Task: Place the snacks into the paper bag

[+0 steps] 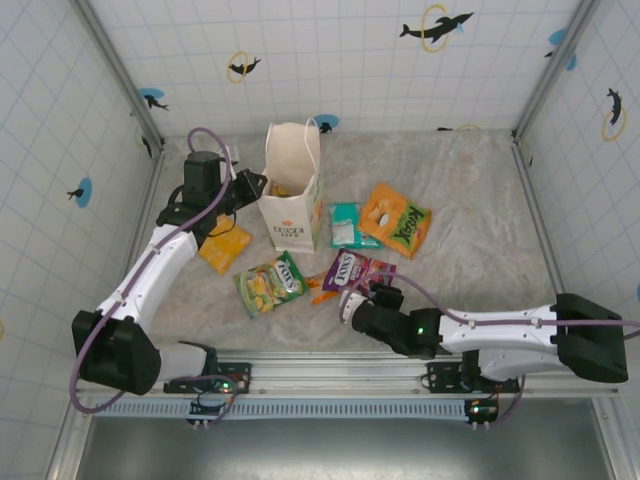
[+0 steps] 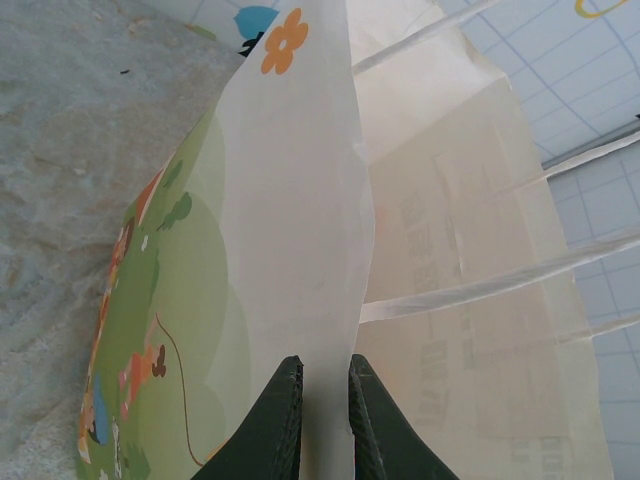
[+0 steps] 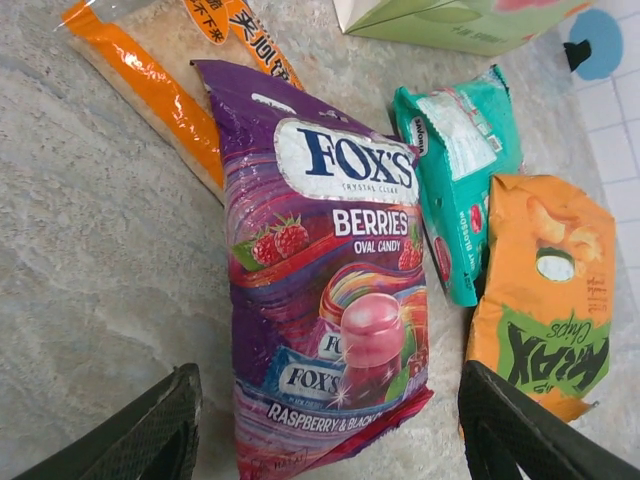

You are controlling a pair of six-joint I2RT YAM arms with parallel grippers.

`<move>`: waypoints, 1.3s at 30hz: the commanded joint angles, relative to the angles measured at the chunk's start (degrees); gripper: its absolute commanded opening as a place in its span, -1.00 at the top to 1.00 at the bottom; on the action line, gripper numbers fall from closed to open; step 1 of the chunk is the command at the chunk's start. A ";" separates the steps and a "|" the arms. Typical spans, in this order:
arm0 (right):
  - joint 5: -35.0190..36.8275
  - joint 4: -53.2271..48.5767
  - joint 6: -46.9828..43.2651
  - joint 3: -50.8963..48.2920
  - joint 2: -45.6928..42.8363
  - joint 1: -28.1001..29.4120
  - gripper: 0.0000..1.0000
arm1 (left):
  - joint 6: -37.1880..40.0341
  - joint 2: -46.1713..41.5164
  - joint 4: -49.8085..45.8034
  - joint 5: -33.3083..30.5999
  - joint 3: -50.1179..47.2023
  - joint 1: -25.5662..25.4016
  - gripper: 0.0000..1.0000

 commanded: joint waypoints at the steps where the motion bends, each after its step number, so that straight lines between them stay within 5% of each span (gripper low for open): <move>1: 1.64 10.10 -3.44 -2.49 0.37 0.40 -0.39 | 0.88 -0.73 -1.38 0.41 -1.19 -0.28 0.69; 23: -7.66 24.11 -10.16 -6.61 8.82 -6.66 -0.44 | 0.55 -0.43 -0.96 0.81 -1.46 -0.30 0.69; 39: -5.85 32.81 -11.03 -6.52 17.46 -9.32 -0.39 | 0.76 0.49 -1.22 0.94 -1.64 -0.30 0.71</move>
